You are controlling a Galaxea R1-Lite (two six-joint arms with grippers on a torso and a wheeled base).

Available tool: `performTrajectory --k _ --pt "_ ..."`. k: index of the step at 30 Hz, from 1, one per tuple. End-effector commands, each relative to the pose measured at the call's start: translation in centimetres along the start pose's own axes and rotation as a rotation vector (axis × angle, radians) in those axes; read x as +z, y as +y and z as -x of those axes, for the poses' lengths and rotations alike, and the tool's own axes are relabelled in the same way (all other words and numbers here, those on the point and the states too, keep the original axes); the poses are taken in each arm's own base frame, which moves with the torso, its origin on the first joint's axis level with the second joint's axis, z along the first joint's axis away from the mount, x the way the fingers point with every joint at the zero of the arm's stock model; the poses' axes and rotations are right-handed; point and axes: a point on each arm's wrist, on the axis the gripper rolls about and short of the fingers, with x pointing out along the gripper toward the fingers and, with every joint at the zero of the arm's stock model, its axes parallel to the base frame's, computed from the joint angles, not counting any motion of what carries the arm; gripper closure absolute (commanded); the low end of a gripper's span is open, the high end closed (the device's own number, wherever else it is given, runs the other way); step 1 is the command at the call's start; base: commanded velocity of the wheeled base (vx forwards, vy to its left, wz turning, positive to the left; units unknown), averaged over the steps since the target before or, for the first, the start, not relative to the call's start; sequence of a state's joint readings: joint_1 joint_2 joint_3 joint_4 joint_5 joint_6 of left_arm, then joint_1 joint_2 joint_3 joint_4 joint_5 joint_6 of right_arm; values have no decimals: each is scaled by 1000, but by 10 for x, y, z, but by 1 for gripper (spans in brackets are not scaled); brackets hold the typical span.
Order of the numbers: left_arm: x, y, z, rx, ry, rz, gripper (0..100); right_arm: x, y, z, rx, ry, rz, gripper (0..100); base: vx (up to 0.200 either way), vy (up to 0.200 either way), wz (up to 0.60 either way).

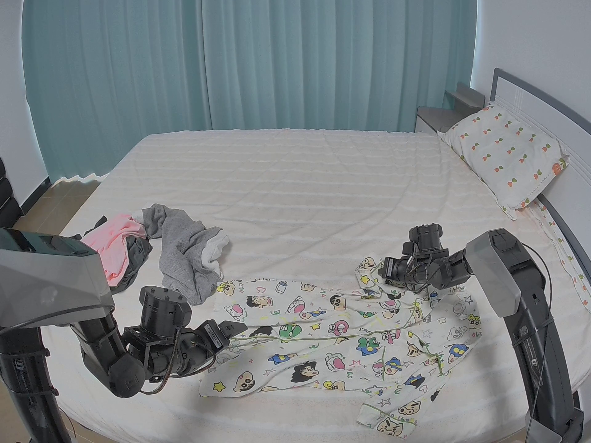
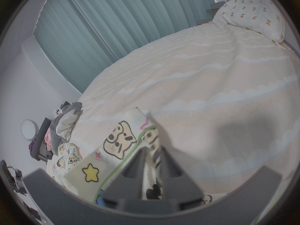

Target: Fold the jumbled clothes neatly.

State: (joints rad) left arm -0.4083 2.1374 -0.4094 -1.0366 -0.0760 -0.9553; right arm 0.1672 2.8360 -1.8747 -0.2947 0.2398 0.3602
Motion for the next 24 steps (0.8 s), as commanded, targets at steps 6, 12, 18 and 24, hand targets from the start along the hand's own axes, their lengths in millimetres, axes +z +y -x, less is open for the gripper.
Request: performTrajectory --k 6,12,18,24 --pt "-1 0 -1 1 3 0 0 29 -7 13 -28 -139 -57 100 0 0 0" --pt "0 0 -1 -1 2 0 0 55 -25 20 -93 -248 -79 100 0 0 0" --pt "0 0 -1 -1 2 0 0 51 -41 16 -138 -258 -103 100 0 0 0" --pt "0 0 0 -3 -3 0 0 27 -56 0 -213 -229 -135 100 0 0 0"
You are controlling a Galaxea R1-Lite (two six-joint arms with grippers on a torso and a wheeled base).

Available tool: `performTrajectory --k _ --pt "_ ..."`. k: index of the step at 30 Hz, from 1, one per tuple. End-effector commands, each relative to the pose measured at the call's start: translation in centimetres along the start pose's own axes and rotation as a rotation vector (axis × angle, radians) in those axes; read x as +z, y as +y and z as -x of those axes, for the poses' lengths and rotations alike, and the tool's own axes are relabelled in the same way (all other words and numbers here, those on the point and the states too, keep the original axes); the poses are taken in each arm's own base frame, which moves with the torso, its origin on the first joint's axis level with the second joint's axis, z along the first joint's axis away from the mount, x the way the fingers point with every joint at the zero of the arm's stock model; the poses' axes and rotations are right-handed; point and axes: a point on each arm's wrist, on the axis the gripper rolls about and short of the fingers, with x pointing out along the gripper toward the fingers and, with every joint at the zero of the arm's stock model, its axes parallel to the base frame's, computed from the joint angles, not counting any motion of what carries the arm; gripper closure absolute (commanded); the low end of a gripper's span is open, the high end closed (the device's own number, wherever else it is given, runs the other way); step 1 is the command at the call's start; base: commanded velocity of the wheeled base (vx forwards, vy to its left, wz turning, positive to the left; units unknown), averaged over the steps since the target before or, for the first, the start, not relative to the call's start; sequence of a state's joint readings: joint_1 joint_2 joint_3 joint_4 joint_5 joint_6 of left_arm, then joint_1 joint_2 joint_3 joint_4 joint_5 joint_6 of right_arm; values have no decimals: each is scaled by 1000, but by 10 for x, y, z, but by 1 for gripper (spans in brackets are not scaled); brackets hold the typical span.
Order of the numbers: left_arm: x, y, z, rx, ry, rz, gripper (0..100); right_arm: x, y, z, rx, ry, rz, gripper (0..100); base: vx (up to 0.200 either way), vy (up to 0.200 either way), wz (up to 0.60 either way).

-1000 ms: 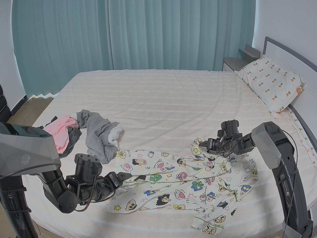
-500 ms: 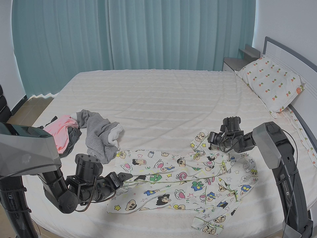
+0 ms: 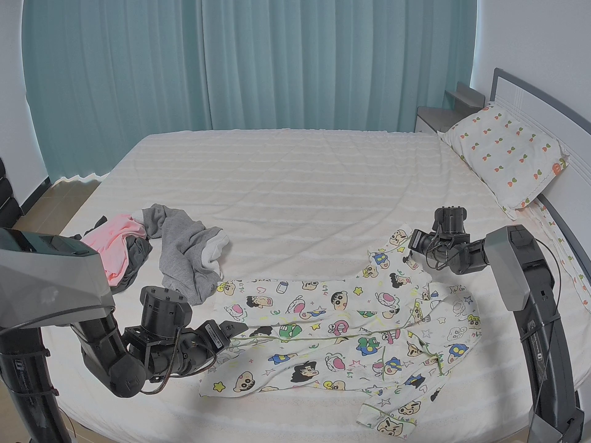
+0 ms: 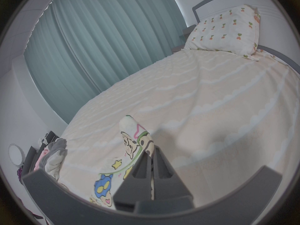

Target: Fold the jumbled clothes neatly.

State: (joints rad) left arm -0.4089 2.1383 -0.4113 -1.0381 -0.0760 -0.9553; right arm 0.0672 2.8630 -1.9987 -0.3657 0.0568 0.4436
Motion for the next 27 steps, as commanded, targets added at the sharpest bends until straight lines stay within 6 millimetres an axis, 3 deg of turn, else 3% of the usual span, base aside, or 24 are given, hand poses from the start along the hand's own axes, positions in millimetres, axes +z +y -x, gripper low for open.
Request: performTrajectory --k 1,4,17,27 --pt "1 0 0 -3 -6 0 0 -24 -14 -11 -51 37 -27 100 0 0 0" --pt "1 -1 0 4 -29 2 0 -24 -15 -11 -73 32 -60 100 0 0 0" --pt "7 -8 1 -41 -73 7 0 12 -23 2 -109 -68 -140 100 0 0 0" --pt "16 -15 -2 -71 -105 6 0 5 -28 -2 -163 -87 -142 100 0 0 0"
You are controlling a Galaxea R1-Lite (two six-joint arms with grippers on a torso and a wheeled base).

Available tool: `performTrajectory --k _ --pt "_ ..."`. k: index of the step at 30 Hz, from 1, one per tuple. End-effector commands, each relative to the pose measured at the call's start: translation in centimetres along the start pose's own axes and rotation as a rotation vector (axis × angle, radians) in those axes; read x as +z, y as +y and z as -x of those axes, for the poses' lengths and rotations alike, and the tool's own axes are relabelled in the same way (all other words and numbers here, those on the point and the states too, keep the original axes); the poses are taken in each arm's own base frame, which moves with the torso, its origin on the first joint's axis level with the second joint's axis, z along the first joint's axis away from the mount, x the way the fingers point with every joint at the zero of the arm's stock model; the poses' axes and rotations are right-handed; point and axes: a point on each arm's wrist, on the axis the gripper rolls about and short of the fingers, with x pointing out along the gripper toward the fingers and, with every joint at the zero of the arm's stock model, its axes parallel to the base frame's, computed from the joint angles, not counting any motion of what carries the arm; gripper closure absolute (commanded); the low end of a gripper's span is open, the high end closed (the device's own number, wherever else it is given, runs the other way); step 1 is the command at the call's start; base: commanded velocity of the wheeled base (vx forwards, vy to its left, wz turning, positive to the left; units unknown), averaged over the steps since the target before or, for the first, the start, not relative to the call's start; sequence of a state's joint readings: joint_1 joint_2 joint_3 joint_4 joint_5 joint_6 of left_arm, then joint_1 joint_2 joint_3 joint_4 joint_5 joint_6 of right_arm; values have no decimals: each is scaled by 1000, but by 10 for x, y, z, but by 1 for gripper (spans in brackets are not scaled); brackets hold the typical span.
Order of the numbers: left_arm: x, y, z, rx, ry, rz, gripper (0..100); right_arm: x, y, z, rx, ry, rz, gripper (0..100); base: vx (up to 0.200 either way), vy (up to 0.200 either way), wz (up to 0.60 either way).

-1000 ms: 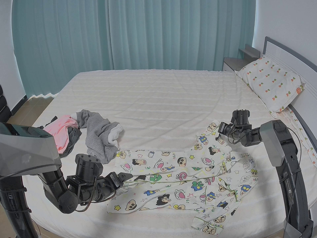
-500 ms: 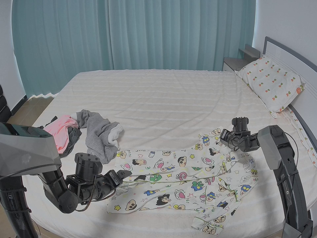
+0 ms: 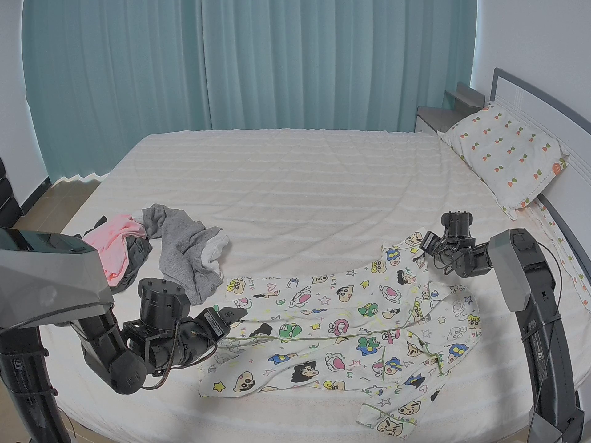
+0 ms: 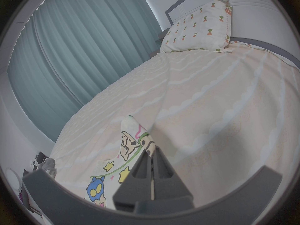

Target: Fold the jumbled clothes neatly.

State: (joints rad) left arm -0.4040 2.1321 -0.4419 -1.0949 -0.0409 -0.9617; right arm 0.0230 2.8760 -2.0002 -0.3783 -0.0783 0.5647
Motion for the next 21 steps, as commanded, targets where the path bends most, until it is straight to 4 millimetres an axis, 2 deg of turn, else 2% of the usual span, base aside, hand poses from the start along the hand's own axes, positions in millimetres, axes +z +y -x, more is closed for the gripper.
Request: performTrajectory --k 1,4,8,9,11,13,15,18,20,21 --pt "6 -4 -2 -20 -23 3 0 -4 -3 -2 -16 -1 -1 100 0 0 0" --pt "10 -6 -3 -27 -37 5 0 -12 -8 -6 -44 6 0 100 0 0 0" --pt "19 -9 -6 -40 -69 9 0 -9 -8 -4 -62 6 -1 100 0 0 0" --pt "21 -10 -6 -43 -74 11 0 -9 -8 -4 -62 7 0 0 0 0 0" --pt "22 -11 -7 -44 -77 11 0 -9 -8 -4 -64 10 1 0 0 0 0" --pt "40 -19 -12 -61 -115 10 0 -6 -6 -1 -74 22 1 0 0 0 0" --pt "45 -21 -14 -51 -113 -2 0 -3 -1 1 -66 15 1 0 0 0 0" --pt "58 -27 -23 -11 -100 -41 0 19 16 14 -33 -33 -9 0 0 0 0" --pt "71 -37 -28 -4 -105 -37 0 55 46 39 42 -102 -57 0 0 0 0" --pt "76 -42 -30 -3 -103 -36 0 80 64 60 96 -150 -72 0 0 0 0"
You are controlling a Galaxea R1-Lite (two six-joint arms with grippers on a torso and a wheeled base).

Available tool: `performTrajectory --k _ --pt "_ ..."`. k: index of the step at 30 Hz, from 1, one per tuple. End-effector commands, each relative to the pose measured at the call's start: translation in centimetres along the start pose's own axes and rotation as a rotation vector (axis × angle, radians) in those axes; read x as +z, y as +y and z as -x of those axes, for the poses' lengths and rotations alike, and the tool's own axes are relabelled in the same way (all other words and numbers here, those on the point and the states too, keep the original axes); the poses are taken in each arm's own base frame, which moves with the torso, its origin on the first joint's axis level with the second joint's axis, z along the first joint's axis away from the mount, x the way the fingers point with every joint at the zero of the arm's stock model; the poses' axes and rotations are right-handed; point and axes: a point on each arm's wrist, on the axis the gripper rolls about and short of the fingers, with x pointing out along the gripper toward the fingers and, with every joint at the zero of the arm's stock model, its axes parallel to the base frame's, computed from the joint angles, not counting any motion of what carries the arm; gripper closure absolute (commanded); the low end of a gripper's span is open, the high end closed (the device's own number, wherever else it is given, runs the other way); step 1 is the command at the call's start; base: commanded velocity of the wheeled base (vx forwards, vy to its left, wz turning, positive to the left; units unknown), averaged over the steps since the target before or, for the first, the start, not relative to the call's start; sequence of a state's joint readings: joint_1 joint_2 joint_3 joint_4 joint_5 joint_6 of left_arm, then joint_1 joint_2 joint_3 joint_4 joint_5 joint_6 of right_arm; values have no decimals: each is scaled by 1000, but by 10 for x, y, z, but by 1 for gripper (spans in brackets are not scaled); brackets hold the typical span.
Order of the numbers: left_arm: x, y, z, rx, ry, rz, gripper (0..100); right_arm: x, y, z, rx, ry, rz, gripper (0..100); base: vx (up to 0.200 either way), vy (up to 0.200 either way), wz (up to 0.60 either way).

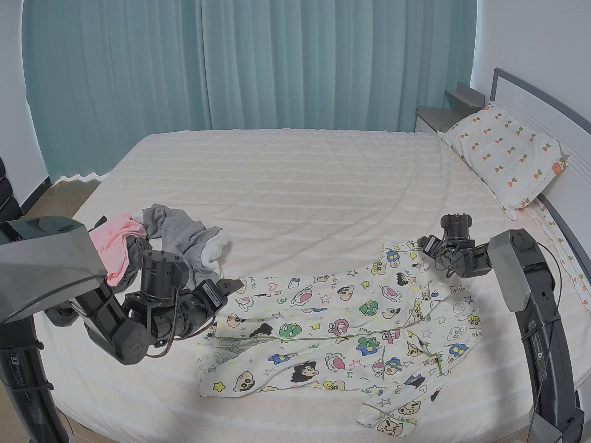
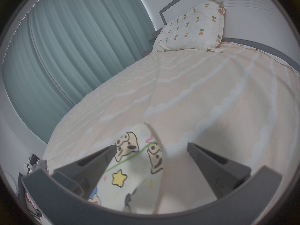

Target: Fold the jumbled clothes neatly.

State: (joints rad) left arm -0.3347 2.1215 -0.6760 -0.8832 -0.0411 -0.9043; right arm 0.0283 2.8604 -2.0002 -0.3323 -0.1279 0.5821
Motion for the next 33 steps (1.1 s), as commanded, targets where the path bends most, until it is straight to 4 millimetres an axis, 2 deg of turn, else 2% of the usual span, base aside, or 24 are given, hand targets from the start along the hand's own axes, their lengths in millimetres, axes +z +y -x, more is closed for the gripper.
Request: performTrajectory --k 1,2,3,8,12,14,15,16,18,19,22,24,25,28,33 --pt "31 -21 -12 -10 -36 -15 0 78 59 60 151 -149 -64 0 0 0 0" --pt "35 -25 -14 -9 -33 -16 0 103 74 82 229 -192 -67 0 0 0 0" --pt "36 -27 -15 -12 -34 -19 0 110 78 92 266 -202 -60 0 0 0 0" --pt "42 -31 -18 -61 -4 -37 0 94 57 110 255 -159 -35 0 0 0 0" --pt "50 -20 -43 -4 95 -131 0 51 32 156 295 27 -1 0 0 0 0" --pt "51 -20 -46 4 101 -132 0 46 31 160 296 40 1 0 0 0 0" --pt "56 -23 -59 34 129 -132 0 23 25 177 294 96 13 0 0 0 0" --pt "57 -20 -72 59 151 -140 0 7 18 187 287 132 14 0 0 0 0" --pt "56 -20 -75 64 157 -143 0 4 17 190 287 139 15 0 0 0 0" --pt "54 -10 -96 90 171 -205 0 -16 9 207 293 176 23 0 0 0 0" --pt "54 4 -116 112 171 -241 0 -40 -3 230 323 223 38 0 0 0 0" --pt "54 5 -120 111 172 -241 0 -44 -5 233 328 228 43 0 0 0 0" --pt "53 9 -132 117 175 -244 0 -58 -9 245 349 240 53 0 0 0 0" --pt "54 13 -145 134 187 -267 0 -77 -12 259 380 255 70 0 0 0 0" --pt "63 16 -161 154 191 -268 0 -89 -10 279 436 264 -4 0 0 0 0"
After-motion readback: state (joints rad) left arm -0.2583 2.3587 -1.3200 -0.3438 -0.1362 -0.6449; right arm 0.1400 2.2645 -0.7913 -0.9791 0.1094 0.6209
